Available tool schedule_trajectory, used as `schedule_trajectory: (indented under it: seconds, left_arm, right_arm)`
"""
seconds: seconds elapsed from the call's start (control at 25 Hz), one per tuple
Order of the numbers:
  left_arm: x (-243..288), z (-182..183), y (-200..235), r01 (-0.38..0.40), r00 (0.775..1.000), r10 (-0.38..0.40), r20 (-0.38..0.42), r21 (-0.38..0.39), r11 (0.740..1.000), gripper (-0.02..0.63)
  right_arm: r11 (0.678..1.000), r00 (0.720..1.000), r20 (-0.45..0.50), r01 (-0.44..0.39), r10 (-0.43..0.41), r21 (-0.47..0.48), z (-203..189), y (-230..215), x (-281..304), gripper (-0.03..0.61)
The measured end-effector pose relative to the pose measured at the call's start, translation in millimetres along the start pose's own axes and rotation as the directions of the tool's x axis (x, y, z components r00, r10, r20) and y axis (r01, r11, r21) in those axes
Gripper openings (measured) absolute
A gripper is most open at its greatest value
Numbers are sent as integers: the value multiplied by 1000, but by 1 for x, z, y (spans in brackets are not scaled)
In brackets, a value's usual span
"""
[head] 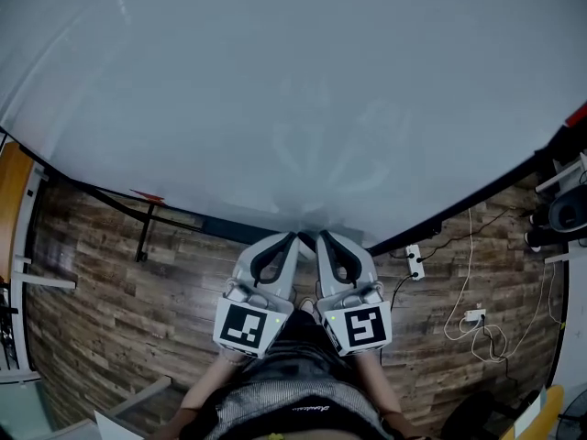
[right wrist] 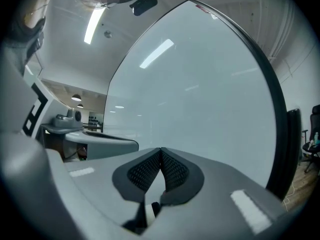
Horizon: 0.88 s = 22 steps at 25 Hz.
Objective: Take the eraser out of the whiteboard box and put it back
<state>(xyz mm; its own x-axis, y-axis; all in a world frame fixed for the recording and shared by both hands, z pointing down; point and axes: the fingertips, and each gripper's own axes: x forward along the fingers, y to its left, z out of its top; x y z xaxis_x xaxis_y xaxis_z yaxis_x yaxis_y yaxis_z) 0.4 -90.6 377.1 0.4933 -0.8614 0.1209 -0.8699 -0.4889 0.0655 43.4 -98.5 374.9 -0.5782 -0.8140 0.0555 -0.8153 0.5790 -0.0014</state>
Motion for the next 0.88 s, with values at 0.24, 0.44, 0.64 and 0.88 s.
schedule_trajectory:
  seconds: [0.24, 0.44, 0.64, 0.88]
  left_arm:
    - [-4, 3, 5, 68, 998, -68, -3, 22, 997, 0]
    - [3, 1, 4, 109, 994, -108, -13, 25, 994, 0]
    - [4, -5, 8, 133, 991, -133, -20, 11, 991, 0]
    - [4, -10, 11, 141, 990, -140, -29, 10, 990, 0]
  right_arm:
    - [998, 998, 1, 57, -57, 10, 1, 11, 5, 2]
    - [996, 996, -15, 92, -92, 11, -4, 7, 5, 2]
    - [996, 995, -48, 90, -90, 9, -11, 12, 11, 2]
    - [996, 991, -108, 85, -84, 6, -24, 13, 14, 2]
